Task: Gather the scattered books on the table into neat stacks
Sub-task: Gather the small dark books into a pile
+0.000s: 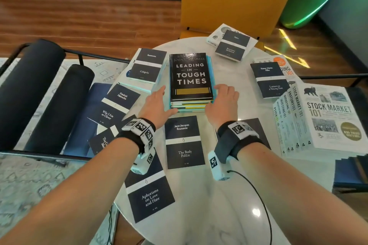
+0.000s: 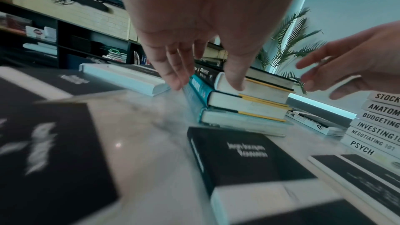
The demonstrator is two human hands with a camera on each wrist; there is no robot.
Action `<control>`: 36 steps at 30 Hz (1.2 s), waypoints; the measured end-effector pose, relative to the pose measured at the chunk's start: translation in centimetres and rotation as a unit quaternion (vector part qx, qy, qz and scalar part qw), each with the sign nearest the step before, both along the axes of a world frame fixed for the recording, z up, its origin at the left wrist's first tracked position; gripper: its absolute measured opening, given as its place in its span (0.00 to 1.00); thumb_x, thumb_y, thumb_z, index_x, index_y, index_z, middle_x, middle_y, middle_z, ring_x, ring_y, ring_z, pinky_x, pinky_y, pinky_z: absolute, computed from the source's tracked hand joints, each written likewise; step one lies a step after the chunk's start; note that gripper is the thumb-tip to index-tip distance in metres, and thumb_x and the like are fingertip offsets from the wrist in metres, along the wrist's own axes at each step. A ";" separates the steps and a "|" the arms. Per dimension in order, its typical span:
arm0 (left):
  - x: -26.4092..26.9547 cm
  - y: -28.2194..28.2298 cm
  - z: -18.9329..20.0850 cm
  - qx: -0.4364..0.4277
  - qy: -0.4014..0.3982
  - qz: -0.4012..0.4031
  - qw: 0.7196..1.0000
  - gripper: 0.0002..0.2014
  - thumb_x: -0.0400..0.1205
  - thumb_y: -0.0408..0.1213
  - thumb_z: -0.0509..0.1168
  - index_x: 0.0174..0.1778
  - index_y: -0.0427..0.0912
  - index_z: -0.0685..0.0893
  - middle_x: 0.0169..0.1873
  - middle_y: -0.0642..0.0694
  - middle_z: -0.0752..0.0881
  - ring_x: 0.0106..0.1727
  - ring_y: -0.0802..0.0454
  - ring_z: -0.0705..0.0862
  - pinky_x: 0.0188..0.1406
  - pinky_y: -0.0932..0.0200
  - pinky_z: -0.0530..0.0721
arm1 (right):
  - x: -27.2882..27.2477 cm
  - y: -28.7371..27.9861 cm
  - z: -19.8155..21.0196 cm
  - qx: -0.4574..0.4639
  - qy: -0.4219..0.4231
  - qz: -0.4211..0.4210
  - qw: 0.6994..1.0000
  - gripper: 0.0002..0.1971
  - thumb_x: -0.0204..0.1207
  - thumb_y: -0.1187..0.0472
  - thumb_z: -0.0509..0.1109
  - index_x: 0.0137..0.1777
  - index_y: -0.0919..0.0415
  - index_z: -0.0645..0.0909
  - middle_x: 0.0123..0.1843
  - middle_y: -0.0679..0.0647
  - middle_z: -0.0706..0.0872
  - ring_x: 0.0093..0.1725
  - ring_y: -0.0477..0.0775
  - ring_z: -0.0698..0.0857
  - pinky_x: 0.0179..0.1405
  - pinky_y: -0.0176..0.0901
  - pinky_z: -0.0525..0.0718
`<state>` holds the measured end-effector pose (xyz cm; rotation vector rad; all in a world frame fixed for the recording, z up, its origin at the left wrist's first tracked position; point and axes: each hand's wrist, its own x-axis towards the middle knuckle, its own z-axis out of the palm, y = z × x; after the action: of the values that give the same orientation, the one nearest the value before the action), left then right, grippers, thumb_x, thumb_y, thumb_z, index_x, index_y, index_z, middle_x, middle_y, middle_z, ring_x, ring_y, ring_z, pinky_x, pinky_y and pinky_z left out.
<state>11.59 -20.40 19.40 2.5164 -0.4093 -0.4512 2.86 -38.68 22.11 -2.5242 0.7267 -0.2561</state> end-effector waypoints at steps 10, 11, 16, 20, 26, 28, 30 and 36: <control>-12.3 8.9 -1.8 0.151 0.001 0.196 0.969 0.29 0.73 0.61 0.70 0.61 0.43 0.79 0.60 0.41 0.76 0.64 0.40 0.75 0.60 0.43 0.79 | -6.9 6.0 -4.4 0.091 0.276 0.067 0.955 0.40 0.69 0.37 0.73 0.72 0.63 0.68 0.68 0.61 0.74 0.71 0.62 0.75 0.72 0.54 0.75; -13.4 9.5 -1.9 0.173 0.011 0.221 0.960 0.36 0.70 0.66 0.70 0.62 0.40 0.77 0.60 0.39 0.76 0.63 0.39 0.77 0.59 0.44 0.80 | -7.1 5.9 -4.7 0.094 0.279 0.063 0.954 0.40 0.68 0.37 0.74 0.71 0.63 0.69 0.68 0.61 0.74 0.70 0.62 0.75 0.72 0.54 0.75; -17.5 10.3 -2.8 0.189 0.114 0.295 0.929 0.55 0.59 0.74 0.71 0.70 0.34 0.67 0.63 0.37 0.73 0.66 0.39 0.76 0.60 0.44 0.79 | -8.0 5.6 -5.5 0.142 0.284 0.002 0.948 0.44 0.50 0.37 0.83 0.63 0.62 0.77 0.63 0.60 0.83 0.63 0.62 0.82 0.64 0.56 0.83; -17.8 10.2 -3.5 0.195 0.132 0.311 0.921 0.58 0.58 0.71 0.75 0.70 0.29 0.64 0.64 0.33 0.74 0.66 0.37 0.76 0.61 0.45 0.79 | -9.2 5.2 -5.1 0.123 0.315 0.003 0.941 0.46 0.53 0.39 0.84 0.67 0.64 0.73 0.65 0.61 0.80 0.67 0.62 0.79 0.66 0.53 0.80; -18.4 10.1 -3.0 0.145 0.166 0.343 0.913 0.48 0.62 0.65 0.77 0.68 0.34 0.69 0.64 0.33 0.73 0.64 0.36 0.76 0.62 0.45 0.77 | -11.0 4.9 -5.5 0.099 0.252 0.032 0.962 0.35 0.61 0.44 0.82 0.65 0.61 0.76 0.65 0.57 0.79 0.68 0.62 0.76 0.69 0.52 0.73; -19.0 10.3 -3.1 0.085 0.156 0.363 0.914 0.45 0.65 0.60 0.79 0.67 0.34 0.69 0.63 0.35 0.76 0.64 0.35 0.78 0.62 0.44 0.78 | -11.5 4.7 -5.7 0.178 0.192 0.005 0.965 0.26 0.71 0.56 0.78 0.65 0.62 0.73 0.65 0.60 0.77 0.67 0.62 0.76 0.68 0.49 0.72; -19.3 10.4 -2.9 -0.016 0.160 0.386 0.908 0.37 0.70 0.50 0.78 0.67 0.34 0.68 0.60 0.38 0.79 0.62 0.36 0.80 0.59 0.47 0.78 | -11.8 4.4 -5.5 0.294 0.134 -0.034 0.946 0.17 0.79 0.66 0.68 0.65 0.63 0.70 0.63 0.61 0.79 0.59 0.60 0.80 0.58 0.43 0.76; -19.0 9.2 -2.6 -0.143 0.153 0.400 0.892 0.23 0.83 0.46 0.66 0.69 0.36 0.73 0.60 0.38 0.84 0.59 0.38 0.84 0.60 0.48 0.80 | -12.5 3.8 -4.2 0.403 0.069 -0.064 0.910 0.16 0.84 0.68 0.59 0.71 0.64 0.68 0.59 0.58 0.79 0.56 0.55 0.79 0.60 0.42 0.76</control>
<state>-7.38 -11.18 16.75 2.0369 0.6284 -0.3956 -9.62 -34.84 17.87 -1.7153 0.8365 0.1650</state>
